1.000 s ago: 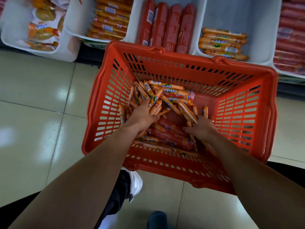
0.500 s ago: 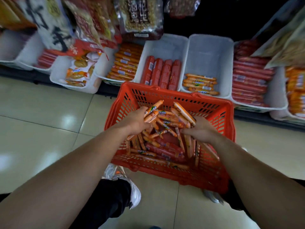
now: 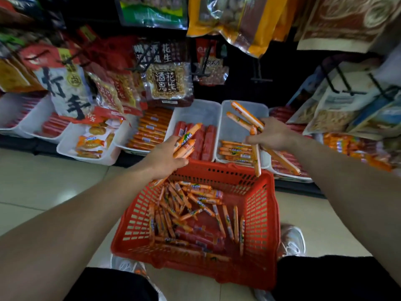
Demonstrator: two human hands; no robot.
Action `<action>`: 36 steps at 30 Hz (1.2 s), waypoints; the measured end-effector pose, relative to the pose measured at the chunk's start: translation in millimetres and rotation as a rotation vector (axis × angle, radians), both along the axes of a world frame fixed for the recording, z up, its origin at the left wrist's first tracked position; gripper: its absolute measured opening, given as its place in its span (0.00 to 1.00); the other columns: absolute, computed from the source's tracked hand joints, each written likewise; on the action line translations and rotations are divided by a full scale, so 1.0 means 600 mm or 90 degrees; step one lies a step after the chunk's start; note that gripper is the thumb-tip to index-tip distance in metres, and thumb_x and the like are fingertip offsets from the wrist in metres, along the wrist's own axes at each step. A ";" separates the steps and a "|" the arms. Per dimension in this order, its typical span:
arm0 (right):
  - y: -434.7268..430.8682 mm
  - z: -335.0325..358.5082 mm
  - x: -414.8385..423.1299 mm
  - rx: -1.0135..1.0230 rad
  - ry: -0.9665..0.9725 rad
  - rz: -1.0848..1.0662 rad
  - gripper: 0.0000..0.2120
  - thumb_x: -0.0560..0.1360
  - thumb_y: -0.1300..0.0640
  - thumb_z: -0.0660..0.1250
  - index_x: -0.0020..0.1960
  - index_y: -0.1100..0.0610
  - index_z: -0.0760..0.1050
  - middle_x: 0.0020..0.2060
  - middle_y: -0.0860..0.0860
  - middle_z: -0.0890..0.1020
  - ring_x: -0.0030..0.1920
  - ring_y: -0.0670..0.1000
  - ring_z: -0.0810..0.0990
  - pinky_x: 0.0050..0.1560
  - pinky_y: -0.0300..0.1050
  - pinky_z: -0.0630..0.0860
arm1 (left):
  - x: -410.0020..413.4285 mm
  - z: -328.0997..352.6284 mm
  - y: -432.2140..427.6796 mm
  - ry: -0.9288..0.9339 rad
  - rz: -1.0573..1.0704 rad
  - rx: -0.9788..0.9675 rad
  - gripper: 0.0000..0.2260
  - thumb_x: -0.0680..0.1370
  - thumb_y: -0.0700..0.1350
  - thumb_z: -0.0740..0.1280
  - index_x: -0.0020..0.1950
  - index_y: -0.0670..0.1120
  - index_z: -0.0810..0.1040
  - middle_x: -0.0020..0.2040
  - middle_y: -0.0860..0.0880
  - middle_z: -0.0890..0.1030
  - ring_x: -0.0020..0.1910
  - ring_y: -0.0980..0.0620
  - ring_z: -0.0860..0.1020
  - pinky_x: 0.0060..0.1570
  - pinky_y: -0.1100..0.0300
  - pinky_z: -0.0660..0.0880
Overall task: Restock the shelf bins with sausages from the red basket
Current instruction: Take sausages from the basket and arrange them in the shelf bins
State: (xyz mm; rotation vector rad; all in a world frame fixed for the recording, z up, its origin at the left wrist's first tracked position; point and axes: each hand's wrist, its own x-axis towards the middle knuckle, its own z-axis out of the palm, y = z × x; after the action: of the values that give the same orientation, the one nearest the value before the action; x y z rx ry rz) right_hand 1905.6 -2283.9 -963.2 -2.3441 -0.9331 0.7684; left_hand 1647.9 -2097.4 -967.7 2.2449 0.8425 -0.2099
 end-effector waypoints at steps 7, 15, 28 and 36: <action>0.067 -0.074 0.080 -0.048 -0.019 0.050 0.14 0.68 0.51 0.78 0.42 0.53 0.72 0.33 0.51 0.80 0.34 0.51 0.80 0.36 0.48 0.75 | 0.074 -0.062 0.031 -0.009 0.016 0.015 0.30 0.78 0.50 0.71 0.75 0.51 0.62 0.59 0.50 0.76 0.51 0.50 0.77 0.46 0.57 0.71; 0.122 -0.199 0.111 0.008 0.036 0.079 0.17 0.67 0.52 0.80 0.42 0.49 0.71 0.35 0.46 0.77 0.35 0.47 0.77 0.37 0.42 0.72 | 0.096 -0.124 0.044 -0.026 0.031 -0.009 0.27 0.77 0.50 0.72 0.73 0.54 0.65 0.52 0.56 0.76 0.42 0.62 0.74 0.36 0.69 0.67; 0.113 -0.276 0.096 -0.062 0.102 0.124 0.17 0.69 0.42 0.76 0.54 0.36 0.74 0.57 0.40 0.79 0.59 0.46 0.77 0.65 0.47 0.71 | 0.084 -0.151 0.054 0.006 0.039 -0.027 0.30 0.76 0.51 0.73 0.75 0.53 0.64 0.59 0.53 0.78 0.53 0.54 0.77 0.45 0.61 0.72; 0.146 -0.300 0.084 -0.027 0.068 0.079 0.18 0.78 0.50 0.68 0.66 0.50 0.74 0.59 0.47 0.80 0.59 0.50 0.78 0.61 0.47 0.73 | 0.087 -0.151 0.047 -0.008 0.048 -0.027 0.27 0.77 0.49 0.73 0.72 0.54 0.66 0.56 0.55 0.78 0.49 0.60 0.77 0.42 0.66 0.71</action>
State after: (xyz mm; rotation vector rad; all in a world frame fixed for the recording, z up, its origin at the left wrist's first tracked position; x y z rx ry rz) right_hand 1956.0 -2196.2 -1143.3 -2.2727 -1.0322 0.9618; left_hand 1700.1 -2069.3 -1058.1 2.1680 0.9064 -0.1771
